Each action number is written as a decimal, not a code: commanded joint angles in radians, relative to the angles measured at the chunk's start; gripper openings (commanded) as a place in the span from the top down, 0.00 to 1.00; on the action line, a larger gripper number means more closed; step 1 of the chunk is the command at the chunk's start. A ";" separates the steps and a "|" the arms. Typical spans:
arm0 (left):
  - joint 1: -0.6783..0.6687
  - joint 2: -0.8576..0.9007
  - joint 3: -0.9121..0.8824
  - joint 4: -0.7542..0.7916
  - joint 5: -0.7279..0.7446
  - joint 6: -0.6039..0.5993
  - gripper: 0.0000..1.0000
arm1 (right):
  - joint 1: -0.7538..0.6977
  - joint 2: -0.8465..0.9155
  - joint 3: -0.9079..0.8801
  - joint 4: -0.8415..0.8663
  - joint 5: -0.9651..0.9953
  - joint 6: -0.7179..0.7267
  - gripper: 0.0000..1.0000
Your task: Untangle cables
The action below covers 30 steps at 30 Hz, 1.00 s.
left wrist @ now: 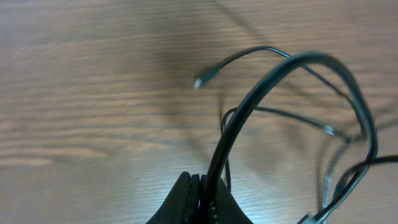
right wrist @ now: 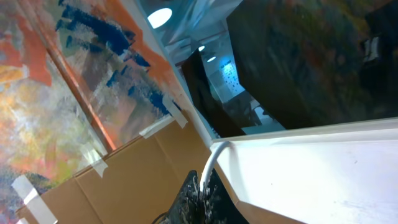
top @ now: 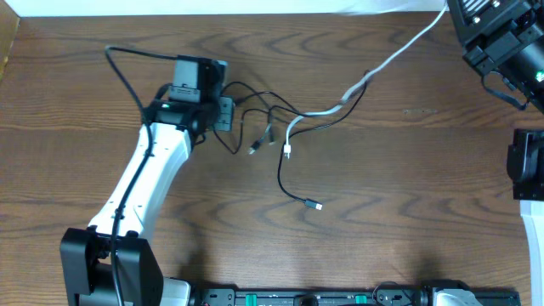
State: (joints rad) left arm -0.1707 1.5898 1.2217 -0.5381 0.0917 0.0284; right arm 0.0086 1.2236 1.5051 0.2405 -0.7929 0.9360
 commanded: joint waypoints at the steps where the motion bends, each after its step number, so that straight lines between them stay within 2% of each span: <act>1: 0.027 -0.001 0.013 -0.006 0.087 0.003 0.93 | -0.009 -0.006 0.023 0.003 0.000 0.014 0.99; 5: 0.018 -0.001 0.013 -0.006 0.120 0.031 0.93 | -0.013 -0.006 0.023 0.004 0.002 0.013 0.99; 9: 0.018 -0.001 0.013 -0.011 0.042 0.014 0.93 | -0.040 -0.006 0.023 0.018 0.021 0.016 0.99; 16: 0.018 -0.001 0.013 -0.067 -0.246 -0.143 0.93 | -0.145 -0.007 0.025 0.096 0.028 0.067 0.99; 22: 0.024 -0.001 0.013 -0.098 -0.342 -0.254 0.93 | -0.209 -0.008 0.025 0.094 0.024 0.065 0.99; 25: 0.032 -0.001 0.013 -0.097 -0.340 -0.295 0.92 | -0.225 -0.008 0.025 0.109 -0.002 0.003 0.99; 30: 0.033 -0.001 0.013 -0.090 -0.335 -0.296 0.93 | -0.226 -0.008 0.025 0.070 -0.093 -0.134 0.99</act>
State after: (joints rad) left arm -0.1436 1.5898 1.2217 -0.6292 -0.2165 -0.2337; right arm -0.2131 1.2236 1.5089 0.3286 -0.8249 0.9031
